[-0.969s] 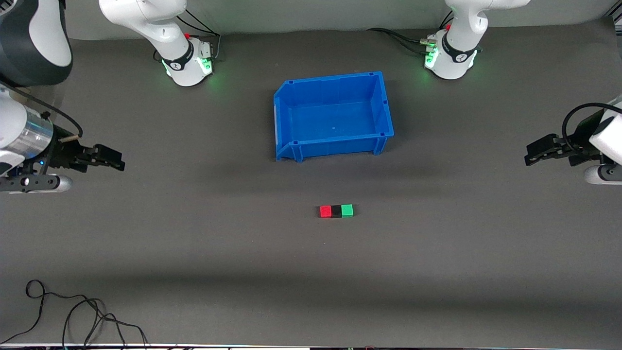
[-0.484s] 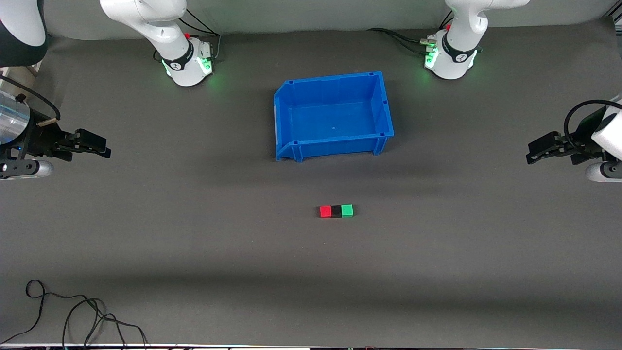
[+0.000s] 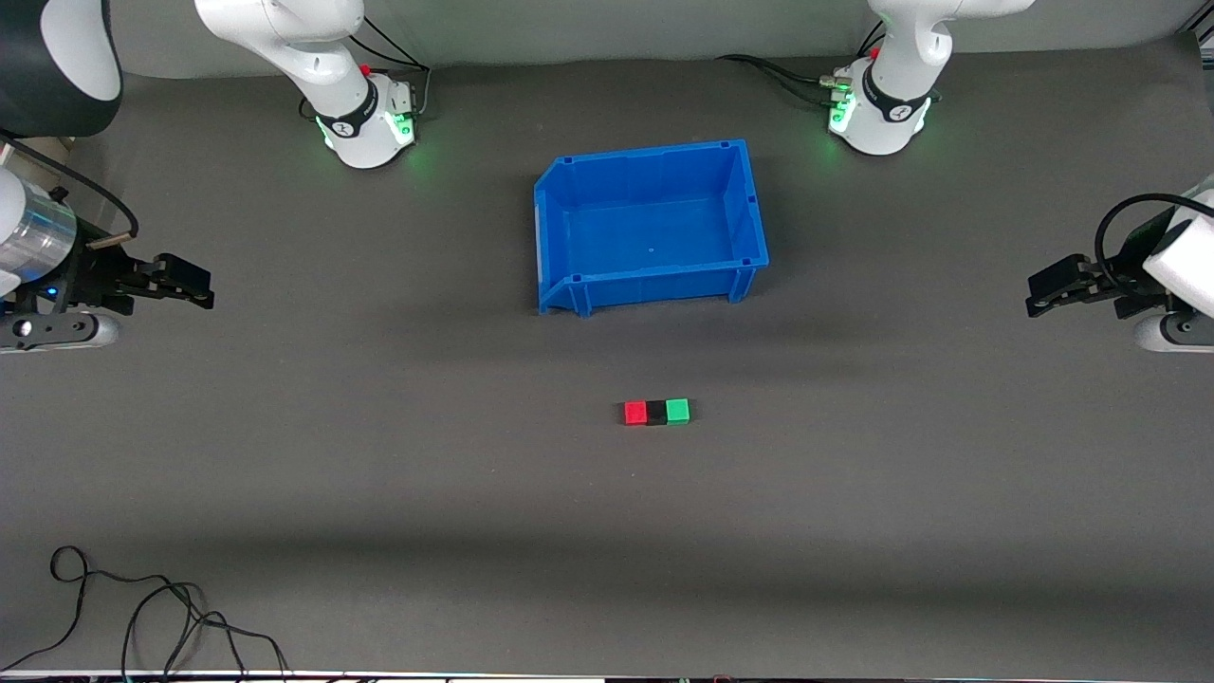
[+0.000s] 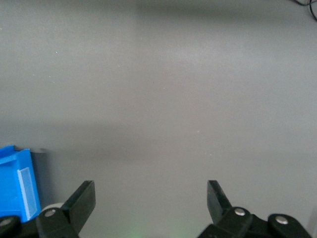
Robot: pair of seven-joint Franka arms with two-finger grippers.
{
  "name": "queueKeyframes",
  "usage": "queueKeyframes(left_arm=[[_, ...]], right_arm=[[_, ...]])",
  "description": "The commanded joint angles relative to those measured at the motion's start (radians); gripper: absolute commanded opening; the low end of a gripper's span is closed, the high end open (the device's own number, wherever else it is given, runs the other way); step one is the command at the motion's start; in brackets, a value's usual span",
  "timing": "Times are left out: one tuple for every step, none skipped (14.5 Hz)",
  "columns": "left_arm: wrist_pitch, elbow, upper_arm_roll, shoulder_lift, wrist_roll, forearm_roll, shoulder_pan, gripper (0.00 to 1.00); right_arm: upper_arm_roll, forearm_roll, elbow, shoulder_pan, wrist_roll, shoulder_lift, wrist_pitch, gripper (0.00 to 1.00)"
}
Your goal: Attach green and red cubes to black cube
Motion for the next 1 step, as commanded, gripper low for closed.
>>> queueKeyframes(left_arm=[[0.015, -0.040, -0.007, -0.039, 0.030, 0.018, 0.010, 1.00]], right_arm=[[0.014, 0.048, -0.017, -0.035, -0.017, -0.019, 0.027, 1.00]])
